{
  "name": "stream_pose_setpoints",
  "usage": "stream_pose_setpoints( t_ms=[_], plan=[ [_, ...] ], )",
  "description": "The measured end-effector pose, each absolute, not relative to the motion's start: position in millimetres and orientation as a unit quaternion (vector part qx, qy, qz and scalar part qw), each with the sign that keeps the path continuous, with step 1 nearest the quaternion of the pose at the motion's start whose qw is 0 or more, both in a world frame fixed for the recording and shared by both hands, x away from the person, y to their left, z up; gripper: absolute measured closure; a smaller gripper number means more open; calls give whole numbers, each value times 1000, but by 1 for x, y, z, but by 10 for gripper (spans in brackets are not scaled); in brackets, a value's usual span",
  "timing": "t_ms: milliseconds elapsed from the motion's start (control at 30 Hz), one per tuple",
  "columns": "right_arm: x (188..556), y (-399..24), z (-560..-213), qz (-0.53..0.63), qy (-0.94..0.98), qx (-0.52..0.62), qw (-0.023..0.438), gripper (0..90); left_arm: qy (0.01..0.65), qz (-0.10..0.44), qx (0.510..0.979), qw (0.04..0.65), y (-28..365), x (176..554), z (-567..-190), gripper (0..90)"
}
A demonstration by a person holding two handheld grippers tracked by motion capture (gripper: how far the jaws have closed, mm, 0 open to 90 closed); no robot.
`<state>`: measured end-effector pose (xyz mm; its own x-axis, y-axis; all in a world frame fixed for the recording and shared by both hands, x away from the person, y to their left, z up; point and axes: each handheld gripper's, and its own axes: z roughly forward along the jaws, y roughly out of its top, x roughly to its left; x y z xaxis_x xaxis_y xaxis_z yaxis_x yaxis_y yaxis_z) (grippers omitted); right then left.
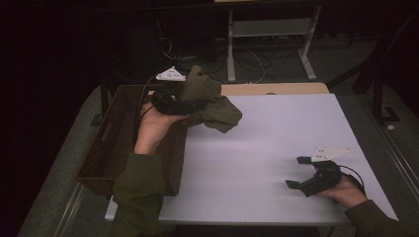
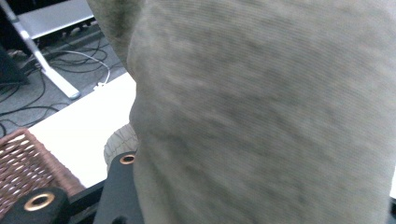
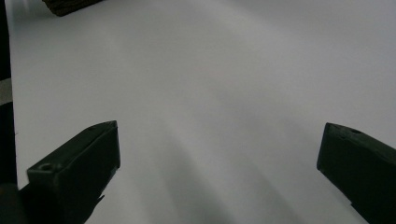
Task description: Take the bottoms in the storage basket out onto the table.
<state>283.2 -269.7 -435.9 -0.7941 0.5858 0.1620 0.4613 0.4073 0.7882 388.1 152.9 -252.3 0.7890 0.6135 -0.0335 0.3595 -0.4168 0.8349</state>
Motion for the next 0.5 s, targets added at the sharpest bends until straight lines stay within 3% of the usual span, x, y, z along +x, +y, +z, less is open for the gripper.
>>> stream_pose_setpoints(
  t_ms=[500],
  plan=[
    [283,-270,-435,445,836,314,69,0,264,116,848,444,110,379,-272,515]
  ],
)
